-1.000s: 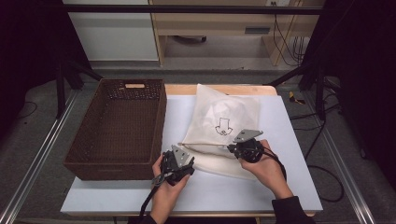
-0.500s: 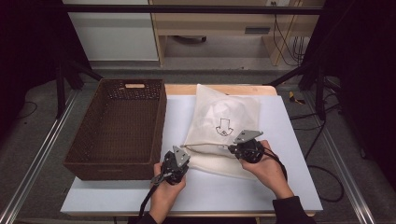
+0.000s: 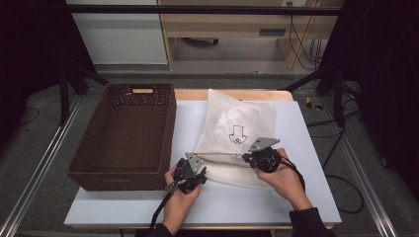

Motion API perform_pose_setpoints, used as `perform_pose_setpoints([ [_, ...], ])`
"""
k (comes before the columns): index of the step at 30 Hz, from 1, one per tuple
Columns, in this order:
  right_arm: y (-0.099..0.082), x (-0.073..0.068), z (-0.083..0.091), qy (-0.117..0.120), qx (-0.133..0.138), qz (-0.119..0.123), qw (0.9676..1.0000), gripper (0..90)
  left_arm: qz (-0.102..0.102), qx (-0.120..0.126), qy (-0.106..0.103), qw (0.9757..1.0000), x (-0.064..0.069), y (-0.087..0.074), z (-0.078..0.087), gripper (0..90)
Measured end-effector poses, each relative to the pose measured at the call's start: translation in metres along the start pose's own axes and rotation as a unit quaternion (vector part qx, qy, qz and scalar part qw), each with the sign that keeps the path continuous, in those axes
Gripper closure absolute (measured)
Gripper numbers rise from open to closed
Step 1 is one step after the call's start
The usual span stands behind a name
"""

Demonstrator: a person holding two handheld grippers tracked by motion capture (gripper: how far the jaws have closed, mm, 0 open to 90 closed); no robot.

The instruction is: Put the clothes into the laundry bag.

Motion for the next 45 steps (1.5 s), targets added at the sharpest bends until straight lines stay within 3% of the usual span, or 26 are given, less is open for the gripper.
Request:
perform_pose_setpoints([
  [4,0.0,0.001,0.002,-0.002,0.003,-0.001,1.0,87.7,0.002,0.0,-0.013,0.9999,-0.001,0.004,0.006,75.5],
  [7,0.0,0.0,0.002,0.0,0.003,0.0,1.0,87.7,0.001,-0.003,-0.029,0.9996,0.001,0.004,0.012,81.8],
  [16,-0.007,-0.013,-0.002,0.011,-0.017,0.034,0.9992,87.6,-0.025,-0.003,-0.061,0.9978,0.013,-0.001,0.034,83.1],
  [20,-0.013,-0.019,-0.004,0.016,-0.025,0.04,0.9988,87.6,-0.031,-0.014,-0.08,0.9963,0.019,-0.009,0.042,83.1],
  [25,-0.018,-0.027,-0.007,0.012,-0.046,0.052,0.9976,87.6,-0.054,-0.021,-0.092,0.9941,0.028,-0.02,0.054,83.4],
  [29,-0.022,-0.03,-0.008,0.01,-0.053,0.06,0.9968,87.6,-0.057,-0.024,-0.102,0.9928,0.032,-0.026,0.06,83.6],
  [33,-0.024,-0.034,-0.007,0.008,-0.06,0.064,0.9962,87.6,-0.064,-0.023,-0.098,0.9928,0.029,-0.034,0.062,83.2],
  [41,-0.023,-0.042,-0.011,-0.002,-0.057,0.07,0.9959,87.5,-0.055,-0.022,-0.088,0.9944,0.02,-0.038,0.058,81.8],
  [45,-0.023,-0.043,-0.013,-0.005,-0.056,0.067,0.9962,87.1,-0.057,-0.018,-0.086,0.9945,0.019,-0.038,0.06,76.2],
])
Point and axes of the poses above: each handheld gripper's, and its own axes: z roughly backward along the jaws, y roughly out of its top, x roughly to its right, the point moved 3 cm from there along -z, roughly forward along the jaws, and after that the axes turned 13 degrees about z, right-handed, at the moved point
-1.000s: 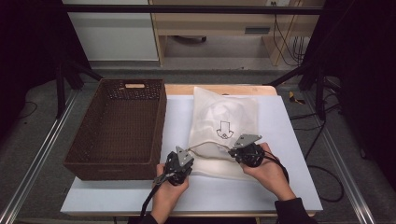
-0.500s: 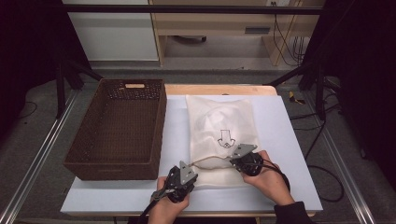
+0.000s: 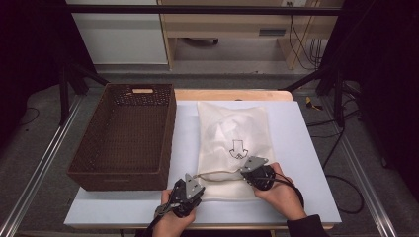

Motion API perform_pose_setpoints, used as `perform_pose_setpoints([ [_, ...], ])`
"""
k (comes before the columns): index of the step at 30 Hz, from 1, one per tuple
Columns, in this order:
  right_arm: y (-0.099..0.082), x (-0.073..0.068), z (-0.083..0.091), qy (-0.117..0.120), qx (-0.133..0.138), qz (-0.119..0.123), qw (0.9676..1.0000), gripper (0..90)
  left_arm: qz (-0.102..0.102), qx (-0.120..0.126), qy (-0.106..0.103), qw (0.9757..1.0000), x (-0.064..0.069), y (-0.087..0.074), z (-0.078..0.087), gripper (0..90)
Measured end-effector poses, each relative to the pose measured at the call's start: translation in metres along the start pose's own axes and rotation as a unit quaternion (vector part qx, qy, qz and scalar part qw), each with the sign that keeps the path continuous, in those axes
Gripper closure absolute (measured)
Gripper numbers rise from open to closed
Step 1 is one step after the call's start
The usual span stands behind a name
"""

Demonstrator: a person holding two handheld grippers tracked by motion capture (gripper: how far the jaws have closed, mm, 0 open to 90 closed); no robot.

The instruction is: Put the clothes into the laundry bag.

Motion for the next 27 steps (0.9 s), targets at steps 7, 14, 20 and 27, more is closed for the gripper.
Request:
perform_pose_setpoints([
  [7,0.0,0.0,0.001,-0.007,0.002,-0.004,1.0,84.8,0.019,0.022,0.018,0.9994,-0.004,0.006,0.006,50.7],
  [14,-0.003,-0.001,0.004,-0.005,0.009,0.001,0.9999,79.3,0.006,0.042,0.024,0.9988,0.002,0.015,0.012,37.4],
  [20,-0.009,-0.005,0.012,-0.011,0.02,-0.006,0.9997,66.6,-0.021,0.056,0.027,0.9978,0.007,0.019,0.015,31.4],
  [27,-0.014,-0.009,0.023,-0.018,0.046,-0.012,0.9987,46.2,-0.01,0.076,0.018,0.9969,0.004,0.027,0.023,25.9],
])
Point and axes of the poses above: each handheld gripper's, and its own axes: z roughly backward along the jaws, y roughly out of its top, x roughly to its right, the point moved 3 cm from there along -z, roughly forward along the jaws, and after that the axes turned 13 degrees about z, right-handed, at the moved point
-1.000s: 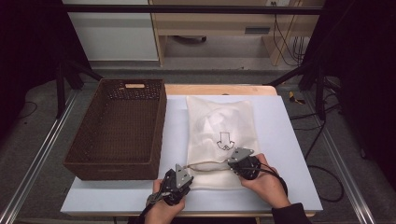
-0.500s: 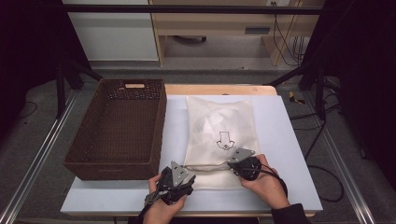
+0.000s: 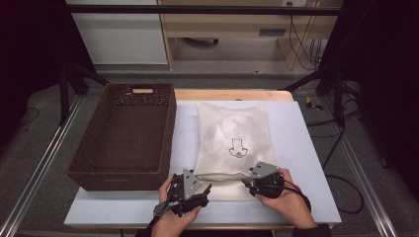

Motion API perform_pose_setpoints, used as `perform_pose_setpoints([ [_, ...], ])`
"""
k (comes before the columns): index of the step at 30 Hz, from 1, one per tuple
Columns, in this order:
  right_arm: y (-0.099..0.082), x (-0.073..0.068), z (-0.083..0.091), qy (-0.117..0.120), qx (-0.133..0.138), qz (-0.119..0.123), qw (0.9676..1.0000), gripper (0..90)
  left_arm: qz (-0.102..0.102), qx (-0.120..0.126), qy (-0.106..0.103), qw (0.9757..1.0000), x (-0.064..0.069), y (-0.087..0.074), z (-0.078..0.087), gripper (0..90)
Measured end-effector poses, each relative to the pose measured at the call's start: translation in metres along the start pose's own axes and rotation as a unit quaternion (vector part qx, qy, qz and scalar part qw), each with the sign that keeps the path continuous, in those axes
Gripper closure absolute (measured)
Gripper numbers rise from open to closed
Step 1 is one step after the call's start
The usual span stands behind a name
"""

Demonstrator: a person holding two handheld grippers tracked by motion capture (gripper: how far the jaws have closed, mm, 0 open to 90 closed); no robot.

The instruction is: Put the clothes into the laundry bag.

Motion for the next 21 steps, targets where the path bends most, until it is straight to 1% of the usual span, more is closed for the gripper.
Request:
perform_pose_setpoints([
  [1,0.0,0.0,0.002,-0.007,0.004,-0.003,1.0,40.8,0.002,-0.001,0.001,1.0,0.0,0.001,0.0,24.8],
  [2,0.0,0.001,0.004,-0.013,0.01,-0.004,0.9999,36.7,-0.002,-0.004,0.0,1.0,-0.001,0.003,0.001,23.2],
  [3,0.0,0.002,0.006,-0.018,0.018,-0.007,0.9996,32.5,0.001,0.002,-0.002,1.0,-0.001,0.004,0.002,21.6],
  [5,0.002,0.004,0.008,-0.018,0.027,-0.015,0.9994,23.8,0.002,0.007,-0.003,1.0,-0.002,0.008,0.004,20.0],
  [7,0.004,0.007,0.01,-0.015,0.038,-0.024,0.9989,18.0,0.003,0.01,-0.006,0.9999,-0.003,0.01,0.007,18.4],
  [9,0.006,0.01,0.013,-0.015,0.049,-0.032,0.9982,15.5,0.006,0.014,-0.007,0.9999,-0.005,0.012,0.008,17.4],
  [11,0.008,0.013,0.016,-0.013,0.058,-0.046,0.9972,11.6,0.009,0.016,-0.007,0.9998,-0.007,0.014,0.009,16.1],
  [14,0.01,0.017,0.02,-0.026,0.071,-0.063,0.9951,9.0,0.022,0.015,-0.014,0.9995,-0.009,0.015,0.009,14.0],
  [15,0.01,0.019,0.021,-0.028,0.073,-0.068,0.9946,8.0,0.022,0.011,-0.017,0.9996,-0.009,0.015,0.009,13.4],
  [16,0.01,0.02,0.022,-0.036,0.075,-0.07,0.9941,8.0,0.023,0.012,-0.017,0.9995,-0.009,0.016,0.009,13.1],
  [17,0.01,0.021,0.023,-0.04,0.077,-0.071,0.9937,7.7,0.027,0.017,-0.018,0.9993,-0.008,0.017,0.009,12.8],
  [18,0.009,0.021,0.023,-0.043,0.08,-0.07,0.9934,6.8,0.025,0.018,-0.019,0.9994,-0.008,0.018,0.01,12.4],
  [19,0.008,0.023,0.024,-0.047,0.079,-0.073,0.9931,6.6,0.023,0.017,-0.019,0.9994,-0.008,0.019,0.011,12.1],
  [21,0.006,0.026,0.025,-0.057,0.08,-0.08,0.9919,6.5,0.027,0.024,-0.021,0.9991,-0.008,0.021,0.011,11.5],
])
Point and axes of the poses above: each handheld gripper's, and its own axes: z roughly backward along the jaws, y roughly out of its top, x roughly to its right, the point moved 3 cm from there along -z, roughly forward along the jaws, and after that the axes turned 13 degrees about z, right-handed, at the moved point
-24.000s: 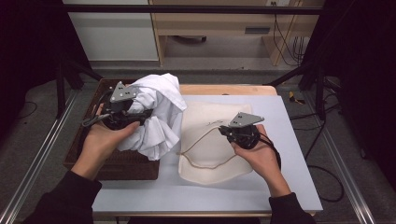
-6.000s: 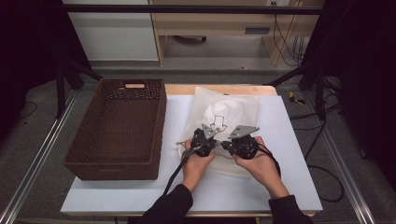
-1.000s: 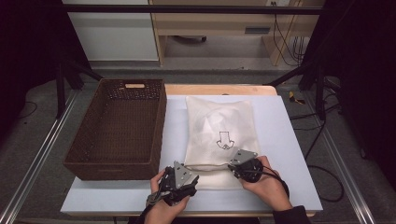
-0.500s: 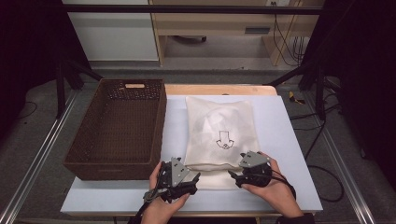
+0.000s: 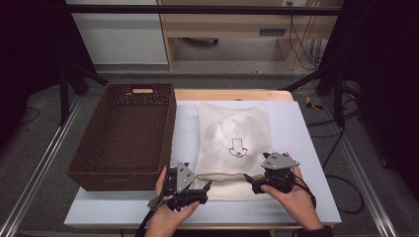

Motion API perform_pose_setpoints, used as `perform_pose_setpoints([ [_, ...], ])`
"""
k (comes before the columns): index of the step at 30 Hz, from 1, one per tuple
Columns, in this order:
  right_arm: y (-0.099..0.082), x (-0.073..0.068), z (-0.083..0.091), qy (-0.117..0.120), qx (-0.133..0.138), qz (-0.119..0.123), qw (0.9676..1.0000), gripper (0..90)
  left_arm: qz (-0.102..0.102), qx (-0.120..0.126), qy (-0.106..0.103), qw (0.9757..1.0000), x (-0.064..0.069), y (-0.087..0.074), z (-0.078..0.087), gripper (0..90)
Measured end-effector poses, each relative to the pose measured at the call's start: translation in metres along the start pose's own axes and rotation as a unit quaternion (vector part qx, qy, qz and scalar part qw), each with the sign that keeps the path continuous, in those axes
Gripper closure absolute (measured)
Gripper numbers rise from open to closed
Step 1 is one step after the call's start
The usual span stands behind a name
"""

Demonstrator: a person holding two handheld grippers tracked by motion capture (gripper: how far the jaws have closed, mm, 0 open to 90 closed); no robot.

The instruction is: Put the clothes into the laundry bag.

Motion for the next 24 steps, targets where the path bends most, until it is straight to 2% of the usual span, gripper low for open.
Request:
perform_pose_setpoints([
  [5,-0.006,0.012,0.004,-0.033,-0.002,-0.029,0.999,6.2,0.005,0.005,-0.002,1.0,-0.003,0.007,0.002,10.3],
  [10,-0.015,0.029,0.012,-0.074,-0.001,-0.071,0.9948,6.5,0.009,0.015,-0.003,0.9998,-0.009,0.014,0.01,8.3],
  [13,-0.019,0.036,0.016,-0.089,-0.001,-0.085,0.9925,6.6,0.013,0.022,-0.006,0.9997,-0.012,0.02,0.016,7.3],
  [24,-0.031,0.05,0.024,-0.112,-0.001,-0.114,0.9871,5.9,0.032,0.051,0.007,0.9982,-0.039,0.036,0.038,6.6],
])
Point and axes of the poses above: each handheld gripper's, and its own axes: z roughly backward along the jaws, y roughly out of its top, x roughly to its right, the point moved 3 cm from there along -z, roughly forward along the jaws, and after that the axes turned 13 degrees about z, right-handed, at the moved point
